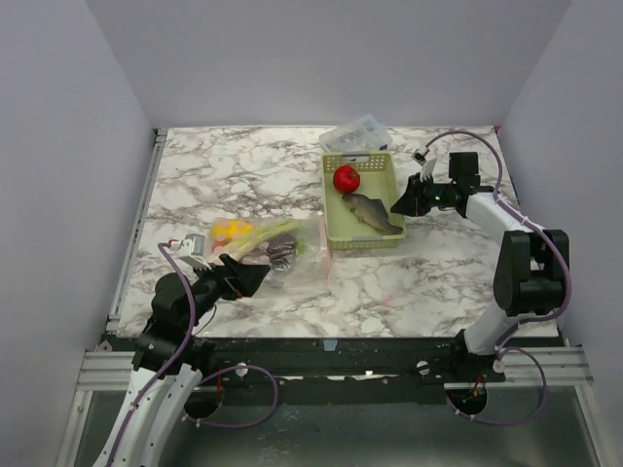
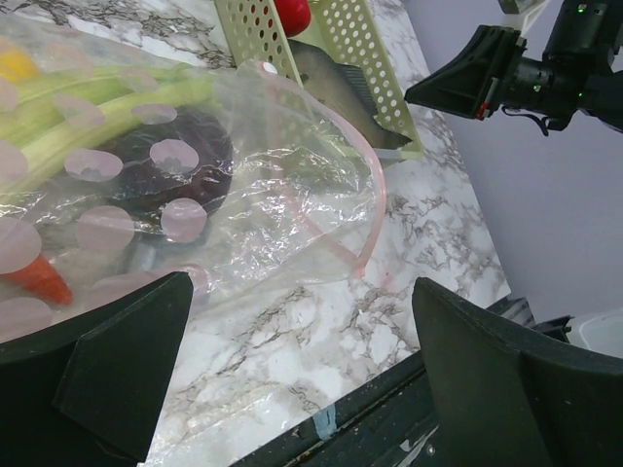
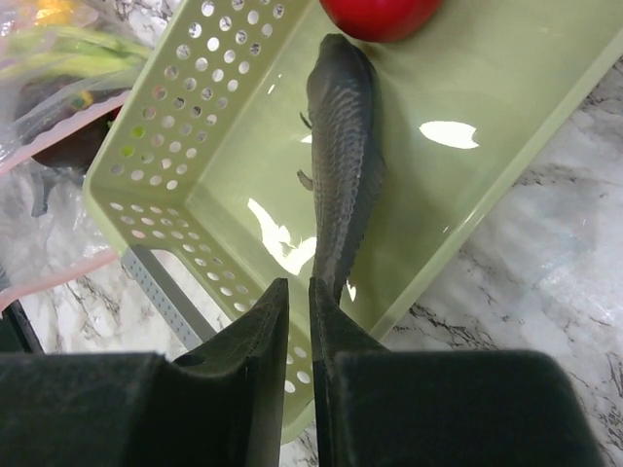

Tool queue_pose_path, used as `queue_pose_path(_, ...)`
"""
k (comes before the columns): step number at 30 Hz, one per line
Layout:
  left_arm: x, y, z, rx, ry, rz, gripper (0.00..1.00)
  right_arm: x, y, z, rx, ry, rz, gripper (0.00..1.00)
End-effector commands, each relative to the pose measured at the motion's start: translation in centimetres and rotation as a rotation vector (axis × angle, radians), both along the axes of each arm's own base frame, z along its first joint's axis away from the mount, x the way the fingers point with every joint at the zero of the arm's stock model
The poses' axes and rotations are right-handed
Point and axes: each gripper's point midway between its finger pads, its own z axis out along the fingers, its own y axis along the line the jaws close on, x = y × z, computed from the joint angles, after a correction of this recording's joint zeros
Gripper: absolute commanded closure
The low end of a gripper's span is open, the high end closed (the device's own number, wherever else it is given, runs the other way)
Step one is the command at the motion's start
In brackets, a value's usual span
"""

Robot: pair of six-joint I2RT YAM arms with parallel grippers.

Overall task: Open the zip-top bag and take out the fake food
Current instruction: Place the fake fish in the bin.

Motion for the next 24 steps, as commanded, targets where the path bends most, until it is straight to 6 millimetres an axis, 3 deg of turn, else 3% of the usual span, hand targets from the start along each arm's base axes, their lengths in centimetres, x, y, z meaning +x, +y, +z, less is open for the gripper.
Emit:
queue_pose_path(1,0.1,-0.7,0.4,-0.033,-0.003,-0.033,0.02,-0.9,0.6,-1.8,0.013,0.06,0.034,0.82)
queue_pose_path(4,0.0,-0.9,0.3,-0.038,0.003,-0.045,0.01,-1.0,0.7,-1.8,0.008,0.058,0.038,0.79)
queue_pose_path(14,0.0,-1.8,0.5,-0.067,0.031,-0.089,0.01,-2.7,1.6,1.5,0.065,-0.039,0.11,0.61)
queue_pose_path(24,-0.2,-2.3,1.2,-0.066,0.069,-0.108,0.02,-6.7,3.2,4.5,0.187,-0.187,0.239,0.44)
